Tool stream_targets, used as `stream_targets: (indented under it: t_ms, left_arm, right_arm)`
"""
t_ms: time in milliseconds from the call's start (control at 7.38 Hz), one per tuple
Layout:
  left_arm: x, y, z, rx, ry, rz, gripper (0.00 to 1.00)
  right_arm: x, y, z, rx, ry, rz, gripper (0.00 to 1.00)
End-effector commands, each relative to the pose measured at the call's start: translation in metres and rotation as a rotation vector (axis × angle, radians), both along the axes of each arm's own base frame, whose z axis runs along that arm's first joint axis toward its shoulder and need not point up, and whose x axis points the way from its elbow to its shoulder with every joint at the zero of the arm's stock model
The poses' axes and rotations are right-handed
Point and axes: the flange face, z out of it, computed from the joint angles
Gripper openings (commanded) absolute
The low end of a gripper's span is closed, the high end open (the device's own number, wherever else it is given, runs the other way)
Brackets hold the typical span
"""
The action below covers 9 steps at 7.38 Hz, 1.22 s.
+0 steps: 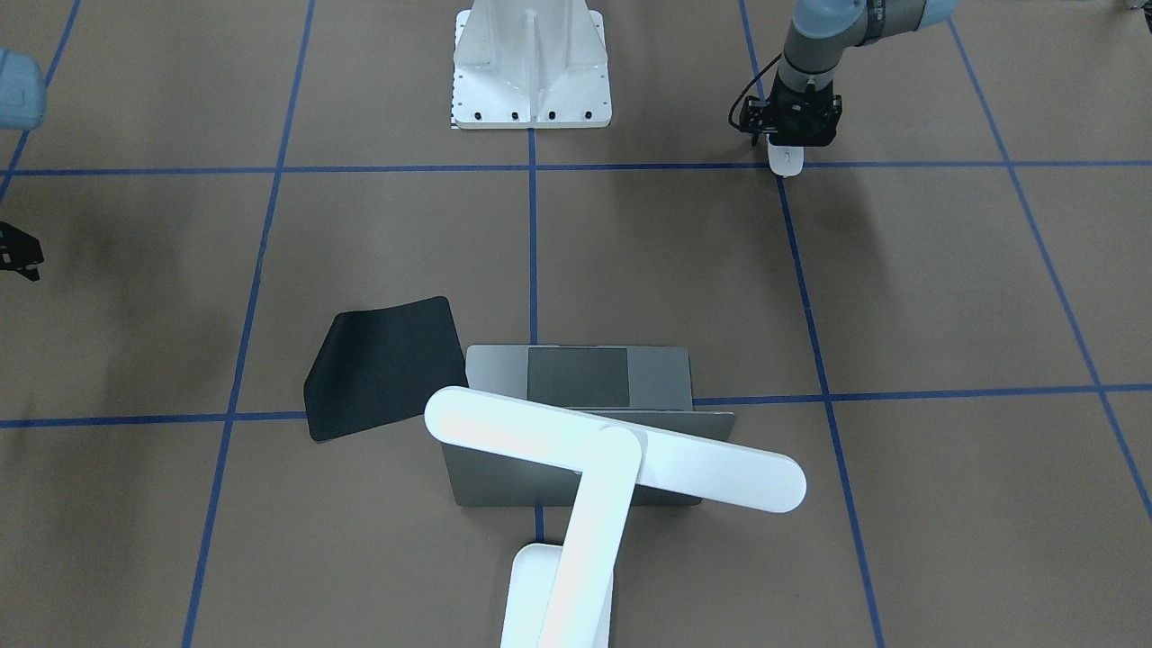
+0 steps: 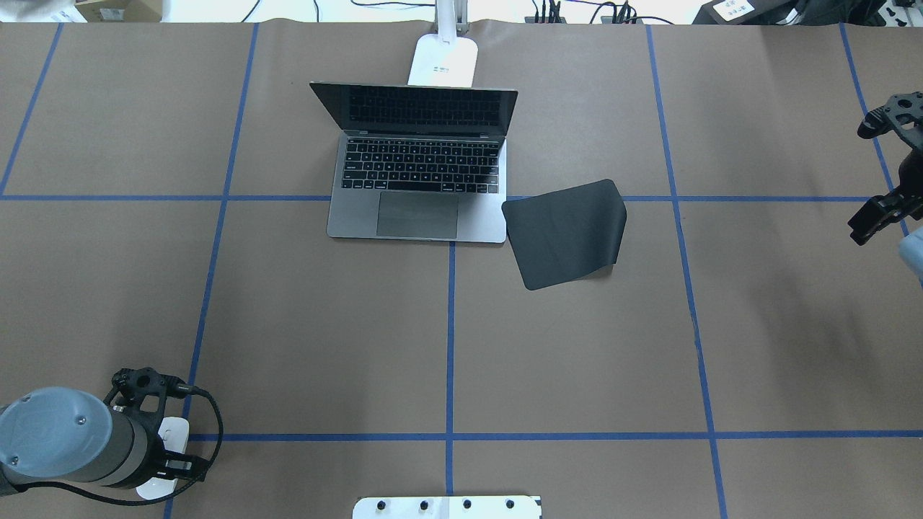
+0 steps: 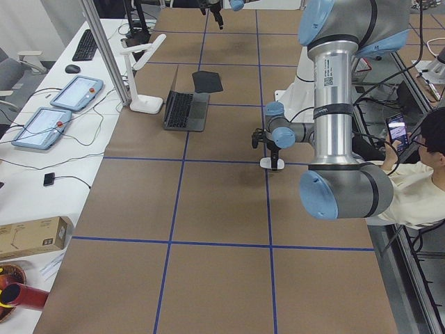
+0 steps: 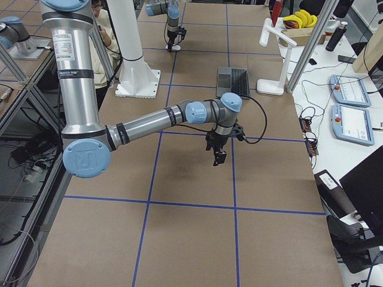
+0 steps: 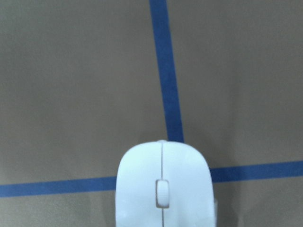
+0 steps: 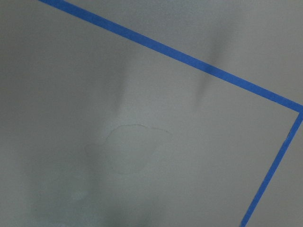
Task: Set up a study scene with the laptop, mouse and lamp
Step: 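Lower the left gripper over the white mouse and grasp it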
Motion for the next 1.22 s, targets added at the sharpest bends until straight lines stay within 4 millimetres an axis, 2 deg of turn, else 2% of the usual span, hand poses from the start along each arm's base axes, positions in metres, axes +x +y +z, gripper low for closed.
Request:
stream_targets:
  t_ms: [0, 136, 407, 678, 814, 949, 1085]
  left_arm:
    - [0.000, 0.001, 0.003, 0.002, -0.006, -0.004, 0.52]
    - [-0.002, 0.000, 0.002, 0.003, -0.004, -0.006, 0.33]
    - [-0.006, -0.005, -0.002, 0.007, 0.005, -0.010, 0.09]
    - [-0.009, -0.010, -0.010, 0.004, 0.022, -0.021, 0.00]
    - [-0.010, -0.011, -0.013, 0.004, 0.028, -0.023, 0.00]
    - [-0.011, -0.012, -0.021, 0.007, 0.045, -0.025, 0.00]
    - [-0.015, -0.019, -0.041, 0.016, 0.085, -0.041, 0.00]
  right_arm:
    - [0.002, -0.001, 0.000, 0.001, 0.000, 0.003, 1.00]
    - [0.002, -0.001, 0.000, 0.001, 0.000, 0.003, 1.00]
    - [0.002, -0.001, 0.000, 0.000, 0.000, 0.004, 1.00]
    - [0.003, -0.001, 0.000, -0.001, 0.000, 0.006, 1.00]
    - [0.003, -0.002, -0.001, 0.000, 0.000, 0.007, 1.00]
    - [0.004, -0.002, -0.001, -0.001, -0.004, 0.008, 1.00]
    - [0.004, -0.001, -0.001, -0.003, -0.005, 0.008, 1.00]
